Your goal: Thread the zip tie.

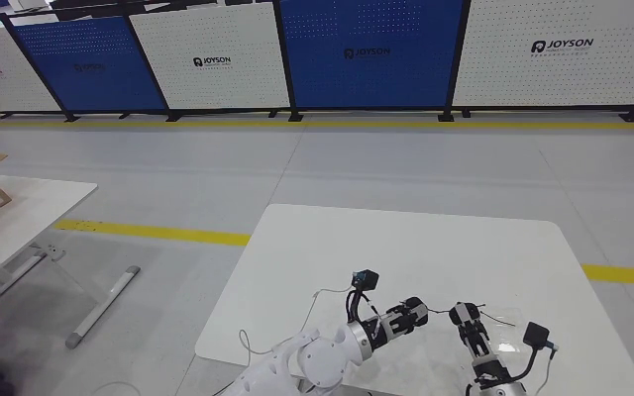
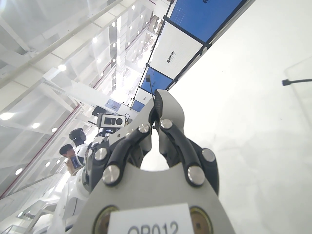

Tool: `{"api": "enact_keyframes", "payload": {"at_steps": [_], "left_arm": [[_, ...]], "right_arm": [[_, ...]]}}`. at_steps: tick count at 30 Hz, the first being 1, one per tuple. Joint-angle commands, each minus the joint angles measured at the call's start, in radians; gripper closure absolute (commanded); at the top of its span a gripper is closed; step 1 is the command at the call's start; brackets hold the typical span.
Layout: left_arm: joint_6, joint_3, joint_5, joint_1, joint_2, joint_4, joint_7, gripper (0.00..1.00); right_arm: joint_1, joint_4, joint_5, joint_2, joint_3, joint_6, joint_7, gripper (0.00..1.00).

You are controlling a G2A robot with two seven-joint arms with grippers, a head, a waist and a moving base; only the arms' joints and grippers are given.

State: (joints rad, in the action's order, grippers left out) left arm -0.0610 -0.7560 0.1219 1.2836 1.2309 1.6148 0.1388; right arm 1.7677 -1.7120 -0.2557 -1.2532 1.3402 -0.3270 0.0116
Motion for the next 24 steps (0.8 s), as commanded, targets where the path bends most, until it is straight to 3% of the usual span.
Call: {"api": "enact_keyframes", "payload": {"at_steps": [1, 10, 18, 24], "left_arm": [[0.001, 0.000, 0.004, 0.002, 0.001, 0.001, -0.002, 0.95], [-0.009, -0.009, 0.002, 0.009, 0.004, 0.003, -0.004, 0.80], [0.000, -0.011, 0.015, 0.012, 0.005, 0.003, 0.007, 0.74], [0.002, -0.009, 0.021, 0.012, 0.009, -0.001, 0.008, 0.75]], "right_arm": [[-0.001, 0.001, -0.004, -0.001, -0.001, 0.006, 0.003, 1.00], [-0.008, 0.008, -0.020, -0.005, -0.008, 0.024, 0.025, 1.00], [-0.009, 0.007, -0.020, -0.008, -0.009, 0.033, 0.034, 1.00], [-0.009, 0.007, -0.028, -0.010, -0.014, 0.035, 0.034, 1.00]]}}
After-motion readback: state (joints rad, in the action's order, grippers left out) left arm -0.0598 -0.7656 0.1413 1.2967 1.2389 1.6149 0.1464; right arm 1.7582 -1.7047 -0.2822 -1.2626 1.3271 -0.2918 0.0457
